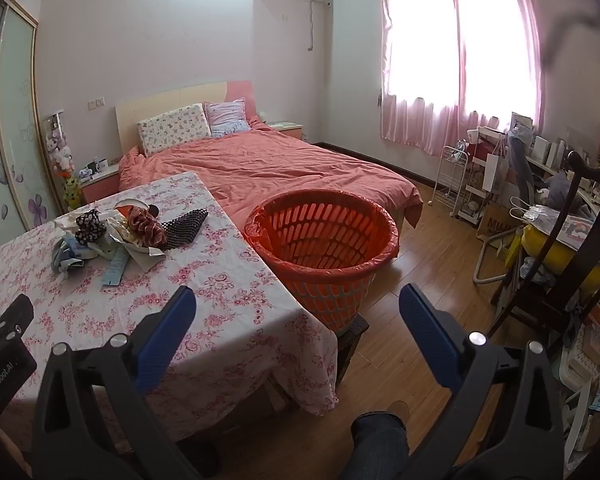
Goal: Collect trash
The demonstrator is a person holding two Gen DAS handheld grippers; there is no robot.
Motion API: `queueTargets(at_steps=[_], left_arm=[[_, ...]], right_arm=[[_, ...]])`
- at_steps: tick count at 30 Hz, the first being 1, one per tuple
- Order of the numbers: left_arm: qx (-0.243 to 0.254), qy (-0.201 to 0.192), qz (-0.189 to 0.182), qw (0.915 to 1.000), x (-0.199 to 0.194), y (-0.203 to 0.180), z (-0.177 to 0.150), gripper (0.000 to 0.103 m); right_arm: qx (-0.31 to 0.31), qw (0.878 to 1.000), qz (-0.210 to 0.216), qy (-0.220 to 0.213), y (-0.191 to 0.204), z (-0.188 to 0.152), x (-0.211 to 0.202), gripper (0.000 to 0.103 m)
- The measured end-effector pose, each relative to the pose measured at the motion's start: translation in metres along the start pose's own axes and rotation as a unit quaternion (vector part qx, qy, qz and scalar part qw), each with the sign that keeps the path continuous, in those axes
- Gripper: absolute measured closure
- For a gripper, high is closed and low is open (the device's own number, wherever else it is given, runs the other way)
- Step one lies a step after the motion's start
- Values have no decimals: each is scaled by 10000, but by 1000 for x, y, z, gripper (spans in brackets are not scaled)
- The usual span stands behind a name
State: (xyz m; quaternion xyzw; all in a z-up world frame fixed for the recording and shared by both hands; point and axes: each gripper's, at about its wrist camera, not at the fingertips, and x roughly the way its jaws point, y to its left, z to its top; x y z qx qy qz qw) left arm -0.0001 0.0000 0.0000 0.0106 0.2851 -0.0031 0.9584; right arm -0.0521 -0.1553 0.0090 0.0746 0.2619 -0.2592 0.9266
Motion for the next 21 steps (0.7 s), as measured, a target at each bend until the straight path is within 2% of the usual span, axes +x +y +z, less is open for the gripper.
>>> queueTargets(at_steps=[21], left_arm=[[9,13,6,10000,0,0,0,2]], right_arm=[[-8,10000,-6,12,1,0,1,4]])
